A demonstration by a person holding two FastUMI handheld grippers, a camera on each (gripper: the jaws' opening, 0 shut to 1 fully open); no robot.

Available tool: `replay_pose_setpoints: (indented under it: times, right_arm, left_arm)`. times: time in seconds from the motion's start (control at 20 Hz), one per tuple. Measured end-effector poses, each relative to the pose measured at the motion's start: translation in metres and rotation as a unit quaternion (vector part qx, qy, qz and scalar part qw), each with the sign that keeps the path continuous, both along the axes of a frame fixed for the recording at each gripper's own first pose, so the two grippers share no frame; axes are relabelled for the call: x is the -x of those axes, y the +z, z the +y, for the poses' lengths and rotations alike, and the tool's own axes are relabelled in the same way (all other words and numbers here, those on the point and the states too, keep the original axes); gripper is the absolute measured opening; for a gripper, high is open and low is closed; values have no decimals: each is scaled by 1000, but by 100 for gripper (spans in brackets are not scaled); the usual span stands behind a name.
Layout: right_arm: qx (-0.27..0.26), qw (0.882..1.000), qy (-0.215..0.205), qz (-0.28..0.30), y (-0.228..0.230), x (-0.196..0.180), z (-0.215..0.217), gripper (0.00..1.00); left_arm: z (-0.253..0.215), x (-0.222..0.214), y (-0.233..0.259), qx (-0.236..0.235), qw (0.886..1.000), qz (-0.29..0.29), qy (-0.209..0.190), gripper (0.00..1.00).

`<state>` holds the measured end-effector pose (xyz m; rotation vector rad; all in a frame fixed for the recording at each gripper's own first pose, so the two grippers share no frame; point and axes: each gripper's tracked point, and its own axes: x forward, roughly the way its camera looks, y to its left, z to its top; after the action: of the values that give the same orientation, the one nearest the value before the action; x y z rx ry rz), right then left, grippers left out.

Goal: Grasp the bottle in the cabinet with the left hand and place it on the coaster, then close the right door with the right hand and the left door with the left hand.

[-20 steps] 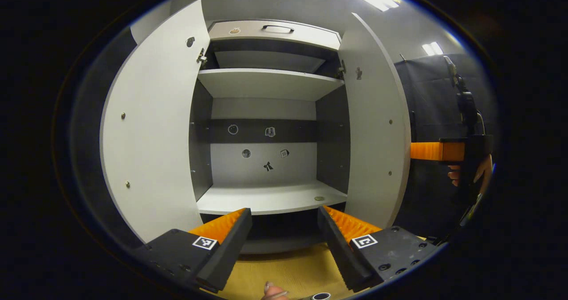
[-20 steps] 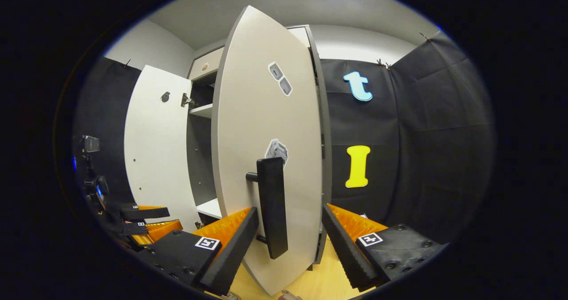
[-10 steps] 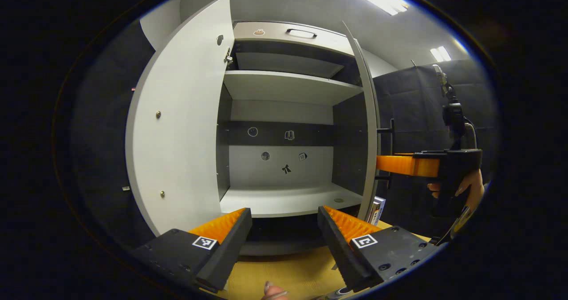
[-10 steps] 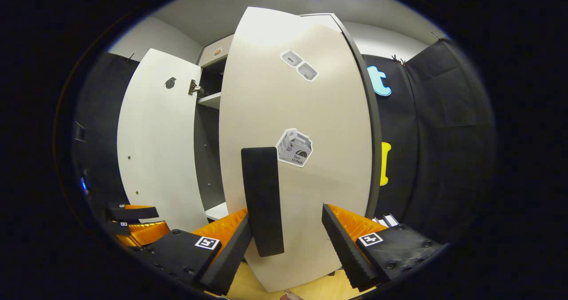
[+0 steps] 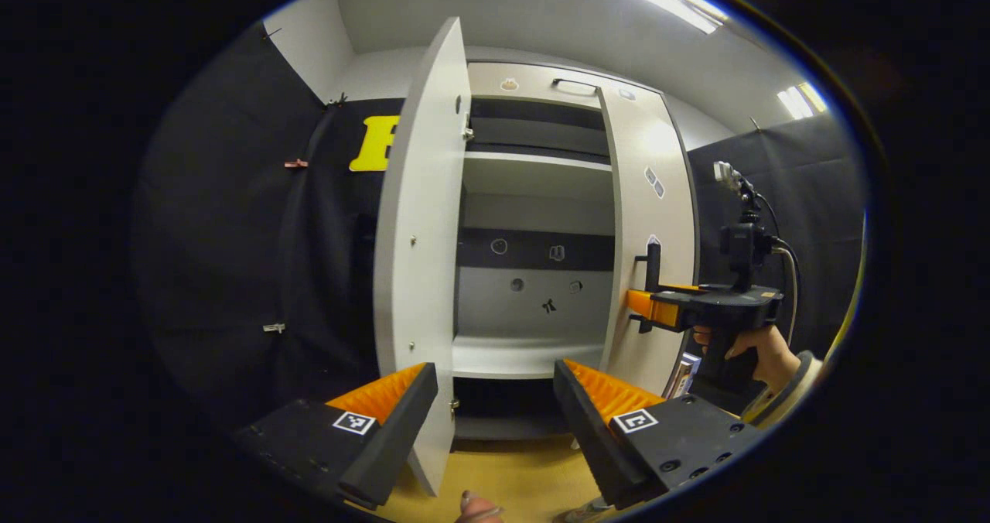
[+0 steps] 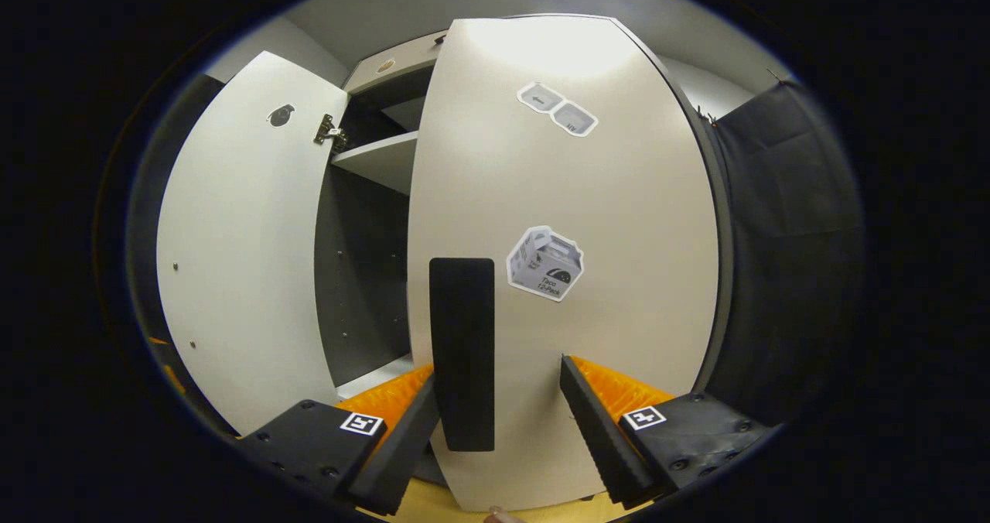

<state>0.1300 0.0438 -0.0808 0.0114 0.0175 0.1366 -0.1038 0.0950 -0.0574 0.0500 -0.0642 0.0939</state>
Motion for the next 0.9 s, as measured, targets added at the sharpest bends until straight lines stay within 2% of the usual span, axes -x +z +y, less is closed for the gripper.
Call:
replay_pose_setpoints:
  times: [0.1,0.25,0.45,0.65,0.9]
  right_arm:
    - [1,1000,-17,-4,-1,-14,2,95]
    - [30,999,-44,-9,-4,-25,4,94]
    - [35,996,-77,-13,-6,-37,3,95]
    - [42,994,-100,-15,-8,-45,3,97]
    - [48,991,-121,-20,-10,-52,3,96]
  left_arm:
    - [23,13,9,-2,999,-12,33,96]
    - [59,32,17,-12,996,-22,83,96]
    - [85,42,24,-19,993,-26,114,96]
    - [106,23,30,3,995,-38,97,96]
    - [105,7,38,8,997,-55,46,95]
